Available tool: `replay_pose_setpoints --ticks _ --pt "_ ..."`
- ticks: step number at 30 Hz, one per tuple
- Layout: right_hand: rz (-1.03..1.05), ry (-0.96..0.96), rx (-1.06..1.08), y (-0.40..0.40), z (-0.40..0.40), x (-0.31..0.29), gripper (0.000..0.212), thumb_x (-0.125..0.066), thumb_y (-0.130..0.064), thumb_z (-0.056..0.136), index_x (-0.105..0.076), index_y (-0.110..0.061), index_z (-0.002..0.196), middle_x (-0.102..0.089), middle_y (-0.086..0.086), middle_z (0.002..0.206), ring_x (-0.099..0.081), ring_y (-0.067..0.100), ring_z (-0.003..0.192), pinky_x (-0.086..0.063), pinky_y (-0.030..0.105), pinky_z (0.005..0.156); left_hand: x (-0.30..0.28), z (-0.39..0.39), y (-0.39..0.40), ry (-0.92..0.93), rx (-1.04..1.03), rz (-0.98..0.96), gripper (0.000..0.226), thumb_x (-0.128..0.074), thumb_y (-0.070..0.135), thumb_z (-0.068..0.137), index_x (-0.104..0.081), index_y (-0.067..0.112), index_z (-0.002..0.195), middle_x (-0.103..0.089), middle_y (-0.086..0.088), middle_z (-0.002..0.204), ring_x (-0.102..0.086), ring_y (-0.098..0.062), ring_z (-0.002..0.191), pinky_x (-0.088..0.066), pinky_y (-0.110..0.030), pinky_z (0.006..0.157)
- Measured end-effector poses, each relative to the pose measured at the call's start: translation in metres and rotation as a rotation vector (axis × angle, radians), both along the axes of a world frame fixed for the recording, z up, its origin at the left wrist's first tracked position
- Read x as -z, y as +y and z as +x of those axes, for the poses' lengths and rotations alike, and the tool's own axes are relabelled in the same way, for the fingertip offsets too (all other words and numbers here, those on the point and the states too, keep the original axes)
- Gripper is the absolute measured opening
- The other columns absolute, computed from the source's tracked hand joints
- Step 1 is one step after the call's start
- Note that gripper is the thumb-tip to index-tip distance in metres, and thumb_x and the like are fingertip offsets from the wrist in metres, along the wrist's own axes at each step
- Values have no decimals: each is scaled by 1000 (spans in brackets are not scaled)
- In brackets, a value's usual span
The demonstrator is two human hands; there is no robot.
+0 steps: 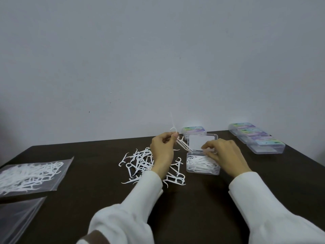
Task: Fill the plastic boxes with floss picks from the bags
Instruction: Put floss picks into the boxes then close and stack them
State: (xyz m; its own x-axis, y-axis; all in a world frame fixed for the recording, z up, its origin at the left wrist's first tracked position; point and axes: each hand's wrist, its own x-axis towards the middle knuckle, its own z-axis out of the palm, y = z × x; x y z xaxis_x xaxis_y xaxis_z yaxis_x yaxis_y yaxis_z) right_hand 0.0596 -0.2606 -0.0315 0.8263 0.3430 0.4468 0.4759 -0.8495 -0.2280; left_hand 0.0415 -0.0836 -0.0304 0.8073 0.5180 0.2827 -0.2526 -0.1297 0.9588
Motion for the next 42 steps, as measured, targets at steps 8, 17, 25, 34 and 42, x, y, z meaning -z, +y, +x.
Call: replay_pose_setpoints --ticks 8,17,25,34,42 --pt "373 305 138 -19 6 -2 4 -67 -14 83 -64 -14 86 -66 6 86 -58 13 75 -45 24 72 10 9 -30 79 114 -232 11 -69 14 85 -70 6 93 -70 -6 83 -62 -12 71 -50 -17 67" --pt "565 418 75 -20 7 -1 9 -70 -4 78 -67 -12 80 -68 5 74 -63 12 67 -44 14 61 21 0 -35 113 18 413 15 -64 24 89 -73 17 98 -72 2 93 -62 -7 83 -48 -23 81" --pt "534 442 13 -21 5 -1 16 -74 -1 74 -68 -14 81 -68 0 74 -63 7 69 -40 7 59 20 -8 -28 215 -156 906 22 -50 37 95 -67 33 109 -67 13 105 -46 -8 112 1 -43 112" --pt "503 360 17 -20 5 0 16 -73 -3 75 -66 -15 83 -67 1 78 -61 5 71 -41 11 63 23 -8 -25 118 -40 685 26 -50 16 93 -68 21 110 -69 3 103 -57 -13 98 -42 -33 97" --pt "316 306 5 -15 5 5 16 -70 -14 81 -66 -24 92 -62 -4 86 -56 4 76 -45 22 75 32 -4 -19 172 136 549 24 -50 9 93 -70 16 104 -67 -1 107 -61 -11 94 -49 -25 88"
